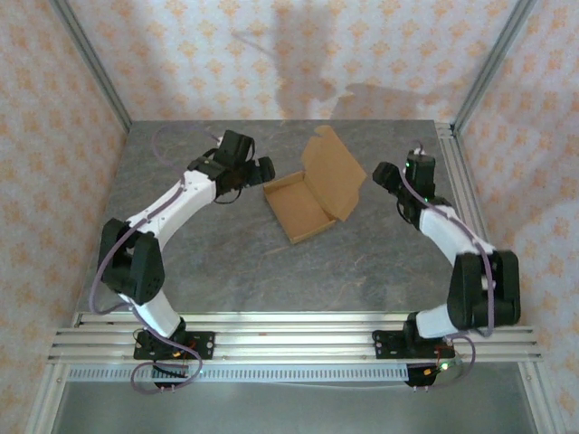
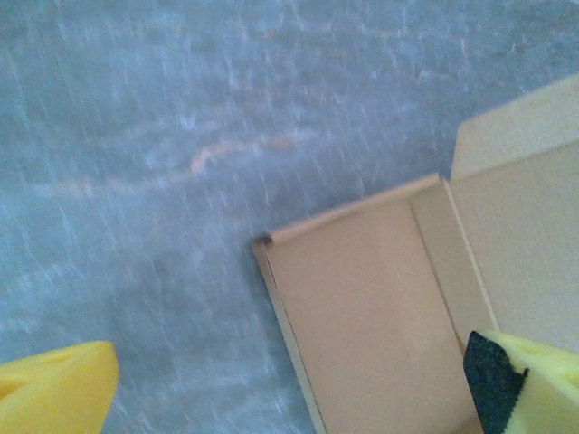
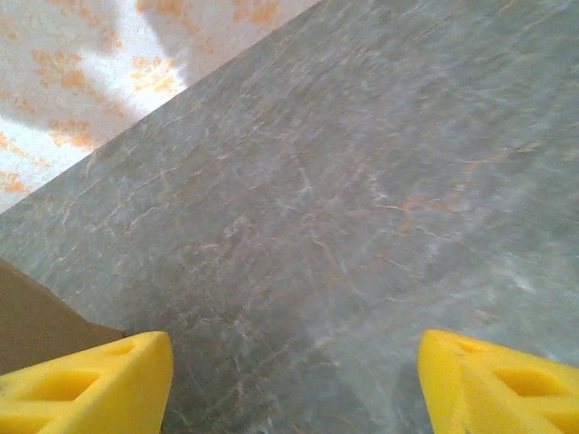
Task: Fold the paper box
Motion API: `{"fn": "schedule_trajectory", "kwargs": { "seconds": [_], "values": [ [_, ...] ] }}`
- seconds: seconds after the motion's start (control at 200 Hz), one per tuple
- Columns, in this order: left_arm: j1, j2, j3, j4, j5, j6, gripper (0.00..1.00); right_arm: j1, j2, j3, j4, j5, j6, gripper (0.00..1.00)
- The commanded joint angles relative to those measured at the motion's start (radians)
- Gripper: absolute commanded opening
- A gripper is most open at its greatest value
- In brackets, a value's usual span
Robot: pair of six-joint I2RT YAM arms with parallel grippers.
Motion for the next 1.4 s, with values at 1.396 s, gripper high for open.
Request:
{"fn": "schedule_trajectory", "kwargs": {
  "seconds": [1.396],
  "values": [
    [-0.025, 0.284, -0.041, 0.213, 0.468, 0.067, 0.80, 0.319, 0.120, -0.004, -0.006, 0.111, -0.054, 0.66]
  ]
}}
